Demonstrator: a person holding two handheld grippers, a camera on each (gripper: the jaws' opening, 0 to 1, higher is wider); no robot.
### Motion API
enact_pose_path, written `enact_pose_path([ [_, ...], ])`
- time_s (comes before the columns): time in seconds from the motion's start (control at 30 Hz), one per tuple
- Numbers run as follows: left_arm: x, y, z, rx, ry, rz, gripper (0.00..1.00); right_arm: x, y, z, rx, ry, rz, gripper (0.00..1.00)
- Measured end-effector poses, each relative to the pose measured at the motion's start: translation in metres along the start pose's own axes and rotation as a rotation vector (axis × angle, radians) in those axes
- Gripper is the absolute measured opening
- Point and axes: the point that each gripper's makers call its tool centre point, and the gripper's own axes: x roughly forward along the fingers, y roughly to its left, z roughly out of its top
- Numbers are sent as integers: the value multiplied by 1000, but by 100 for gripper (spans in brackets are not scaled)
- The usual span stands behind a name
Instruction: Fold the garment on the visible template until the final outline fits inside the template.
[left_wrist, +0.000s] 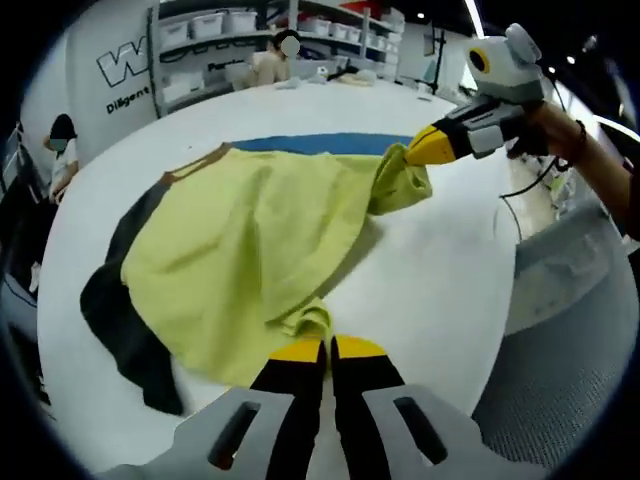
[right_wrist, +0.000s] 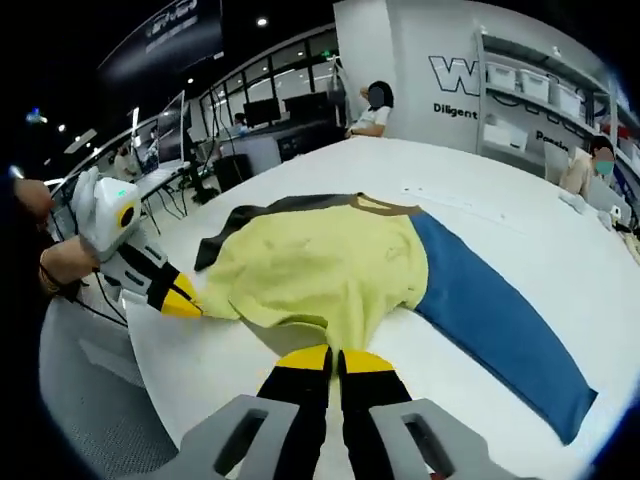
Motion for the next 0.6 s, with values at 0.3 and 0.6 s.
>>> enact_pose_path([
  [0.3,-35,-1,-24,120,2,-41,1,-23,22,-24,-186,64,93,0],
  [0.6,-50,-4,-47,295,46,-71,1,-32,37,-57,-398,208,122,0],
])
